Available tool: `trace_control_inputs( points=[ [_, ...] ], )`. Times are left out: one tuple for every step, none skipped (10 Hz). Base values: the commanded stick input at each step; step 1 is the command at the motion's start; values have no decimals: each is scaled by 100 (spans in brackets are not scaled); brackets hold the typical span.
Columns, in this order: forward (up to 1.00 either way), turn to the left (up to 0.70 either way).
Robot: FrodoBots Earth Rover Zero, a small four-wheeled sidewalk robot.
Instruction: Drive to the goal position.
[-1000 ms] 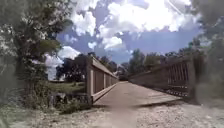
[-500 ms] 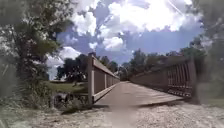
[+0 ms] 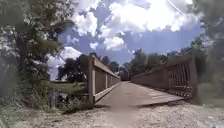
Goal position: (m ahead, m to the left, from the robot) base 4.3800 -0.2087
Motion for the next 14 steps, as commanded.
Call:
trace_control_inputs(
  points=[
    [0, 22],
    [0, 0],
    [0, 0],
    [0, 0],
    [0, 0],
    [0, 0],
    [33, 0],
    [70, 0],
    [70, 0],
    [70, 0],
    [70, 0],
    [70, 0],
    [70, 0],
    [70, 0]
  ],
)
